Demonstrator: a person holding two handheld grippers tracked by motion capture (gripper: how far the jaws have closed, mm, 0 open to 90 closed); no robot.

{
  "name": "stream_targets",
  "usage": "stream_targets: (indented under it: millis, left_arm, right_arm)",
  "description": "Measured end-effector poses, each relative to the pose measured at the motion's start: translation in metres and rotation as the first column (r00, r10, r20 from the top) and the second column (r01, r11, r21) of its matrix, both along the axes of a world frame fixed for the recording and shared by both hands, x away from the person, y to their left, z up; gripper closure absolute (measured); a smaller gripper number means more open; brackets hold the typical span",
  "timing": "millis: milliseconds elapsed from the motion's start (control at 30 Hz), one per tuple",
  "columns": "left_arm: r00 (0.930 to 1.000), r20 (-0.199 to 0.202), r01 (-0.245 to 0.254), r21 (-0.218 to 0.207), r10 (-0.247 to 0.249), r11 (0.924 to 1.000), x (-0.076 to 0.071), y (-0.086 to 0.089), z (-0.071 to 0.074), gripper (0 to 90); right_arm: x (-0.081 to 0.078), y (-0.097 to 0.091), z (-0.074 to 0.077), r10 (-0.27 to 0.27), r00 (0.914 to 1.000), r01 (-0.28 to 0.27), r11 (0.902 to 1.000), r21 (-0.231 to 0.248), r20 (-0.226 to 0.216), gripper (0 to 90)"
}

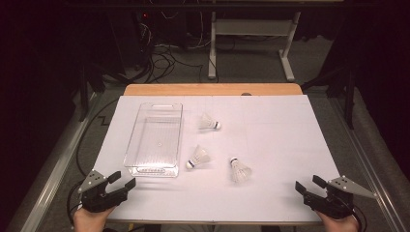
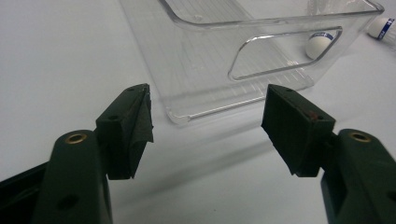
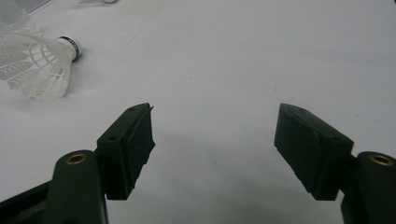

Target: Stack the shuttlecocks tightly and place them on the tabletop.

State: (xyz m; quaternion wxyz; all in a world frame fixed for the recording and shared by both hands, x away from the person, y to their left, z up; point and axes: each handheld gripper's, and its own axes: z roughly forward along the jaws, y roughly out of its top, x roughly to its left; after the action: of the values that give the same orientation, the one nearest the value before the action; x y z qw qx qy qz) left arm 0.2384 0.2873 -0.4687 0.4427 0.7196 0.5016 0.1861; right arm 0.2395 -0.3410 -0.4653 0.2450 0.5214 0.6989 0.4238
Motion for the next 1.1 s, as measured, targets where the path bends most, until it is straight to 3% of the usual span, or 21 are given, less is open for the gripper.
stream_targets:
  millis: [433, 1100]
  left_arm:
    - [0.9999, 0.005, -0.012, -0.023, 0.013, 0.9997, -0.0008, 0.0025, 0.0005, 34.2]
    - [0.9998, -0.001, -0.022, -0.014, 0.022, 0.9997, -0.0019, 0.0036, 0.0017, 34.1]
  right_arm:
    - [-0.0004, -0.0006, 0.0003, -0.008, 1.0000, 0.007, 1.0000, 0.002, 0.005, 28.7]
    - [-0.0017, -0.0010, 0.0001, -0.020, 0.9998, 0.020, 0.9998, 0.001, 0.008, 28.5]
